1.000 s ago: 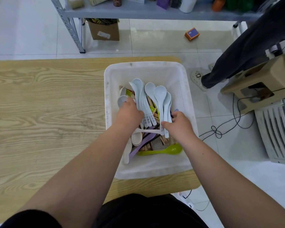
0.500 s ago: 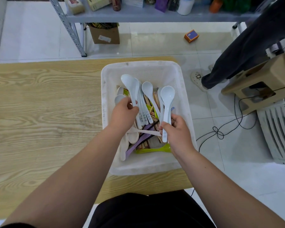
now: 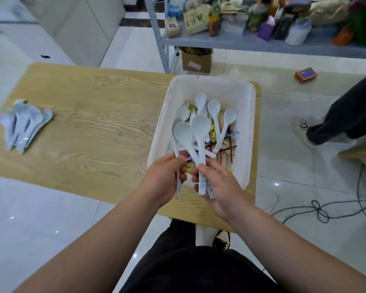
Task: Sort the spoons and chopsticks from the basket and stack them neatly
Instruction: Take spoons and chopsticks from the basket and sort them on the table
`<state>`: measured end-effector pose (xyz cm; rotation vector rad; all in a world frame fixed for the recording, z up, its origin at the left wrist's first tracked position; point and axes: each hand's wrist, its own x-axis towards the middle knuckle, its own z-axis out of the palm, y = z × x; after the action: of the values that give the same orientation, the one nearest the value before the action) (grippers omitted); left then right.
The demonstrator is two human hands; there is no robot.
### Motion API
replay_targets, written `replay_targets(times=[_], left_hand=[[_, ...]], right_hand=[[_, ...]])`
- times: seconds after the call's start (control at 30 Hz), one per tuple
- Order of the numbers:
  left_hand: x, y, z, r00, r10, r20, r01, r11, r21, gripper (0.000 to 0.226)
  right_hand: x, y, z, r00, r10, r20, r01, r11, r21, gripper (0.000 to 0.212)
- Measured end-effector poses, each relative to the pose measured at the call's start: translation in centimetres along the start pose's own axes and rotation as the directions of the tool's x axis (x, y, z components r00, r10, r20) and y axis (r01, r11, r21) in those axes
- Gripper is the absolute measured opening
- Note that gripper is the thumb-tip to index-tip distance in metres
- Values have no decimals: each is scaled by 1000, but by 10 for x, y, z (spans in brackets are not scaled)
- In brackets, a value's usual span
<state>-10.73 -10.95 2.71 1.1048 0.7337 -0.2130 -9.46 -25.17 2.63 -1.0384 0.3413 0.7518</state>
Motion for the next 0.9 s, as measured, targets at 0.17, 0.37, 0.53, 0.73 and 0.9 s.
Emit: replay_targets(times=[0.17, 0.37, 0.53, 0.73, 0.9], left_hand=[[-50, -30, -17, 994, 52, -99, -62, 993, -103, 27], [-83, -39, -70, 988, 91, -124, -108, 984, -143, 25], [-102, -35, -144, 979, 117, -167, -140, 981, -134, 21], [-129, -23, -264, 974, 93, -206, -129, 976, -173, 23], [-148, -15, -346, 958, 123, -259, -157, 981, -113, 20]], right_hand=[[-26, 38, 9, 997, -62, 50, 77, 907, -415, 19], [-41, 69, 49, 981, -75, 181, 169, 792, -586, 24], [-35, 108, 105, 967, -20, 254, 191, 717, -670, 24], [-31, 165, 193, 938, 94, 333, 163, 730, -664, 26], [-20, 213, 257, 918, 127, 375, 181, 707, -683, 23]])
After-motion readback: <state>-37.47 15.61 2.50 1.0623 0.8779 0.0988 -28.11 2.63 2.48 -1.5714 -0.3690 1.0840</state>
